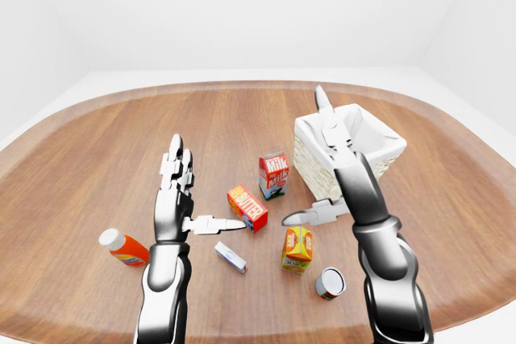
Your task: Pick up the alphabet soup and the tomato sauce, and put them in the basket.
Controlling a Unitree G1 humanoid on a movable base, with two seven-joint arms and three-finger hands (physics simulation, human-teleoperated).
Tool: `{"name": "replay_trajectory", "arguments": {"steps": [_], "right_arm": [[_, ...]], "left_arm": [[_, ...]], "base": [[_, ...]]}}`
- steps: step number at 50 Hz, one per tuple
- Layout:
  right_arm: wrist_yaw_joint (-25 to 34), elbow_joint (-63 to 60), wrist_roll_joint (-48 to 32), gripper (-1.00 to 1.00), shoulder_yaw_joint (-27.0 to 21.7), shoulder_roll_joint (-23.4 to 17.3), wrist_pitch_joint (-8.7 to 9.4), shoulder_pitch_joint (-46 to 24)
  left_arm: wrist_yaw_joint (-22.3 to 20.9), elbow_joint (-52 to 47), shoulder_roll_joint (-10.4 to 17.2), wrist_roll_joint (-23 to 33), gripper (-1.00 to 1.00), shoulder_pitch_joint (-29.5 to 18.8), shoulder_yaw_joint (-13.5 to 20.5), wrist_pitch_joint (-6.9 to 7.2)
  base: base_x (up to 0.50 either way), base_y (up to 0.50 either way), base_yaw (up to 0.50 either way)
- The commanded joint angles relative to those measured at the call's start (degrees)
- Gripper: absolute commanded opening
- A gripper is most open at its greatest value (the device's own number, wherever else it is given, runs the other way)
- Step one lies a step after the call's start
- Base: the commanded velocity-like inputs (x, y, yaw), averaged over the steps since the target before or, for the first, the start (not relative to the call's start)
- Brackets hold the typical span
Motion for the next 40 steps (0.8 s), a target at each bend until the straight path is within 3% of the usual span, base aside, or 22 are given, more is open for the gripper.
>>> {"name": "replay_trajectory", "arguments": {"steps": [1, 2, 4, 5, 8, 14, 16, 17, 21, 26, 28, 35, 40], "right_arm": [[-0.9, -2.1, 0.1, 1.00, 1.1, -0.4, -1.87, 5.3], [-1.0, -2.3, 0.3, 1.00, 1.0, -0.6, -2.20, 6.0], [-3.0, -0.3, 0.7, 1.00, 1.0, -1.2, -5.67, 8.2], [-1.1, -2.9, 0.1, 1.00, 1.1, -0.7, -2.71, 7.3], [-0.4, -4.3, -0.1, 1.00, 1.0, -0.6, -1.42, 7.3], [-1.3, -4.9, 0.1, 1.00, 1.0, -1.0, -2.42, 9.4], [-1.7, -4.9, 0.7, 1.00, 0.9, -1.2, -3.05, 10.3], [-2.4, -4.7, 0.9, 1.00, 0.9, -1.4, -4.22, 11.5], [-2.2, -6.1, 1.2, 1.00, 0.8, -1.7, -4.09, 13.2], [-3.0, -6.5, 3.1, 1.00, 0.4, -2.0, -5.84, 16.1], [-4.1, -5.1, 3.1, 1.00, 0.2, -2.3, -7.49, 17.3], [-8.7, 1.9, 5.0, 1.00, 1.3, -3.1, -7.54, 20.6], [-7.4, -1.8, 7.2, 1.00, 2.2, -2.8, -7.54, 20.7]], "left_arm": [[0.6, -0.1, 0.1, 0.4, 1.00, -0.5, 0.5, 0.00], [0.5, -0.1, 0.1, 0.4, 1.00, -0.5, 0.4, 0.00], [0.5, -0.1, 0.1, 0.4, 1.00, -0.5, 0.4, 0.00], [0.5, -0.1, 0.1, 0.4, 1.00, -0.5, 0.4, 0.00], [0.5, -0.1, 0.1, 0.4, 1.00, -0.5, 0.4, 0.00], [0.5, -0.1, 0.1, 0.4, 1.00, -0.5, 0.4, 0.00], [0.5, -0.1, 0.1, 0.4, 1.00, -0.5, 0.4, 0.00], [0.5, -0.1, 0.1, 0.4, 1.00, -0.5, 0.4, 0.00], [0.6, -0.1, 0.1, 0.4, 1.00, -0.5, 0.4, 0.00], [0.5, -0.1, 0.1, 0.4, 1.00, -0.5, 0.4, 0.00], [0.5, -0.1, 0.1, 0.4, 1.00, -0.5, 0.4, 0.00], [0.5, -0.1, 0.1, 0.4, 1.00, -0.5, 0.4, 0.00], [0.5, -0.1, 0.1, 0.4, 1.00, -0.5, 0.4, 0.00]], "base": [[0.00, 0.00, 0.00], [0.00, 0.00, 0.00], [0.00, 0.00, 0.00], [0.00, 0.00, 0.00], [0.00, 0.00, 0.00], [0.00, 0.00, 0.00], [0.00, 0.00, 0.00], [0.00, 0.00, 0.00], [0.00, 0.00, 0.00], [0.00, 0.00, 0.00], [0.00, 0.00, 0.00], [0.00, 0.00, 0.00], [0.00, 0.00, 0.00]]}}
